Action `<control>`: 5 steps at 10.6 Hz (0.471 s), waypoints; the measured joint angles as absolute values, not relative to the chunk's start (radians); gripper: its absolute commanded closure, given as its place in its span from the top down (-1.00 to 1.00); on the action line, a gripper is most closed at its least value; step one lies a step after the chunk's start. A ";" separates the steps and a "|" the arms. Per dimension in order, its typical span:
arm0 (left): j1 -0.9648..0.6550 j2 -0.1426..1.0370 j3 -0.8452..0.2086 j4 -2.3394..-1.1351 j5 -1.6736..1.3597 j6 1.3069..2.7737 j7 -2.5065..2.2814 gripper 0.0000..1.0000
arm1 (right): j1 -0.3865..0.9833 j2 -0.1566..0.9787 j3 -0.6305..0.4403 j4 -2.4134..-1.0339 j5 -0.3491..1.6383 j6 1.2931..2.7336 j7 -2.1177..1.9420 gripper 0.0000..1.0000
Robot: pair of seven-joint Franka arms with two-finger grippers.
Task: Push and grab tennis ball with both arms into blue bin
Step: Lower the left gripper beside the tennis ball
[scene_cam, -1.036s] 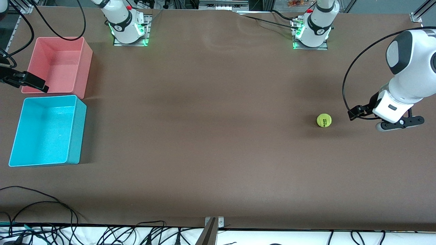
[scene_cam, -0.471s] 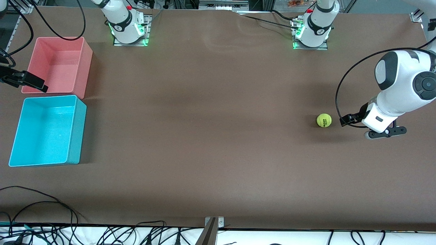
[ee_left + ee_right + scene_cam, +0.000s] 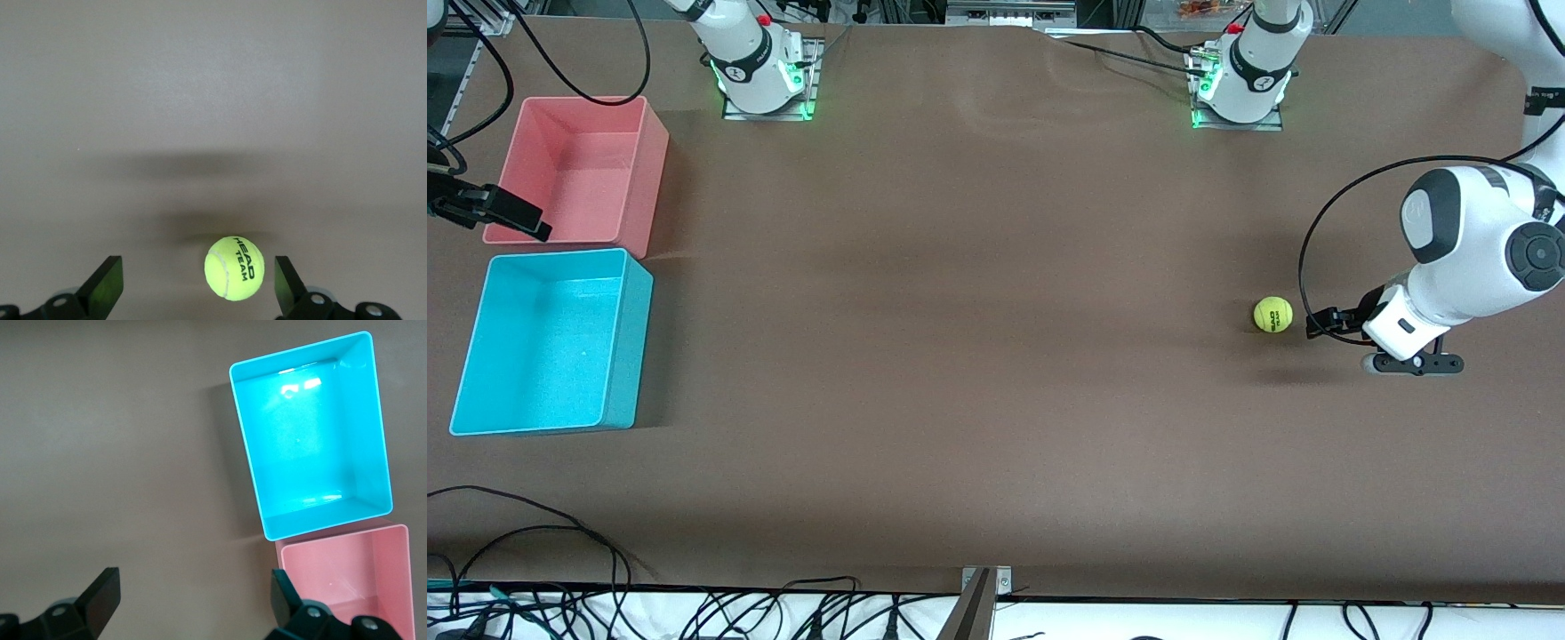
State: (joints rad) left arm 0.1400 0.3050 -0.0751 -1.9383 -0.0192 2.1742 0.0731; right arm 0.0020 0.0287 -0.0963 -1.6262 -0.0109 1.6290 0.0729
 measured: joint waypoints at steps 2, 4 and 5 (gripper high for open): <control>0.142 0.318 -0.067 -1.960 -0.019 2.209 0.201 -0.31 | 0.003 0.030 -0.095 -1.626 -0.011 1.629 0.073 1.00; 0.150 0.321 -0.051 -2.002 -0.019 2.262 0.392 -1.00 | 0.005 0.037 -0.090 -1.628 -0.011 1.628 0.072 1.00; 0.154 0.321 -0.043 -2.012 -0.019 2.275 0.497 -1.00 | 0.007 0.041 -0.087 -1.628 -0.011 1.628 0.072 1.00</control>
